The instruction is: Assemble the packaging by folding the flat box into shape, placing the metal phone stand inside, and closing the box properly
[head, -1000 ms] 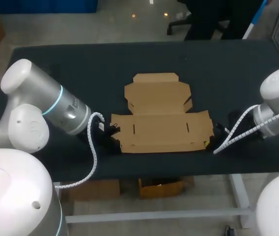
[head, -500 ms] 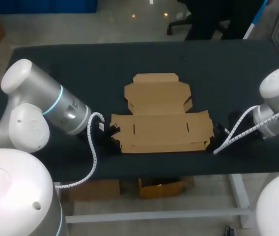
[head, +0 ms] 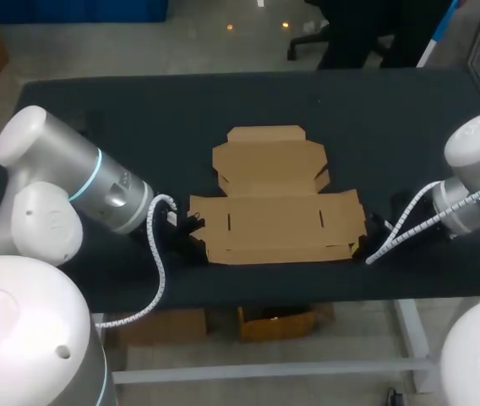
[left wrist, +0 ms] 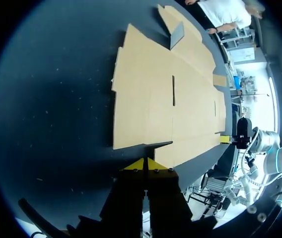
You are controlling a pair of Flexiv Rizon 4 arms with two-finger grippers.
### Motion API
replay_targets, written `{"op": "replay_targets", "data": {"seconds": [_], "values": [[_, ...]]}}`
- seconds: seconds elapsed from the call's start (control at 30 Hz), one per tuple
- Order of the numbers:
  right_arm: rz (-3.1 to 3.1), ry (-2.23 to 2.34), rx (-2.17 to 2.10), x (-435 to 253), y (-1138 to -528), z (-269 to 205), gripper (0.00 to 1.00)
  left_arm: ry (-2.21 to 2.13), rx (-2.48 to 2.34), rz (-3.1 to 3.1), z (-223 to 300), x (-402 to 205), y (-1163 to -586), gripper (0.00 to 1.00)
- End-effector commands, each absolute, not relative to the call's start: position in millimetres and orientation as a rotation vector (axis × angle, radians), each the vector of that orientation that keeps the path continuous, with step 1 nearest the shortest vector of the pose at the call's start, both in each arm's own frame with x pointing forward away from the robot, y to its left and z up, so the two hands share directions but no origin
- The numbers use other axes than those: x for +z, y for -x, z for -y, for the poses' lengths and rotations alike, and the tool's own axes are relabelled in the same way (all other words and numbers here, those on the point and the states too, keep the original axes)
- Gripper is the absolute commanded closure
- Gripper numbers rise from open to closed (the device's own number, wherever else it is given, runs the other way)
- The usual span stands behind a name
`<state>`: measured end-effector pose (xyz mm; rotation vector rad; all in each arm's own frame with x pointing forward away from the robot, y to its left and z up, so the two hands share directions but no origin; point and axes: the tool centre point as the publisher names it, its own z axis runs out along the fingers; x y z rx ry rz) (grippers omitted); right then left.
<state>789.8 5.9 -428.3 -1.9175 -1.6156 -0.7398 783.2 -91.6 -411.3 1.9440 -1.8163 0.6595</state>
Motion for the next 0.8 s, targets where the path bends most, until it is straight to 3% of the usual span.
{"op": "replay_targets", "data": {"seconds": [0.03,0.8], "values": [[1.613,1.908,-0.746,-428.4,-790.7,-6.8,1.0,-1.942,0.669,1.822,92.6,-408.1,-780.0,1.0],[1.606,1.928,-0.752,-426.5,-786.2,-2.6,1.0,-1.946,0.64,1.817,93.9,-413.5,-789.1,1.0]]}}
